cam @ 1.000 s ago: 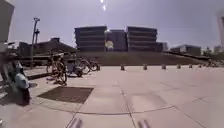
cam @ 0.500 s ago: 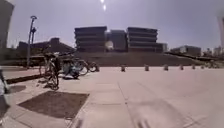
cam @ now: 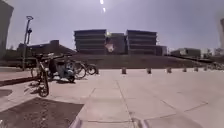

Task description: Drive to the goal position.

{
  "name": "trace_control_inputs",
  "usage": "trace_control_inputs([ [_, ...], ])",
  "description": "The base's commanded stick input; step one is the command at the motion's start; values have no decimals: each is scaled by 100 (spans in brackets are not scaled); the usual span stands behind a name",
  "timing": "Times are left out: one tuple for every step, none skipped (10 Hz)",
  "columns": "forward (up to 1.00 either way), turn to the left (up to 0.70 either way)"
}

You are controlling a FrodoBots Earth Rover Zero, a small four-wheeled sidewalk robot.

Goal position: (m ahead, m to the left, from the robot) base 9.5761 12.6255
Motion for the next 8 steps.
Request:
trace_control_inputs([
  [100, 0],
  [100, 0],
  [100, 0],
  [100, 0],
  [100, 0],
  [100, 0],
  [100, 0],
  [100, 0],
])
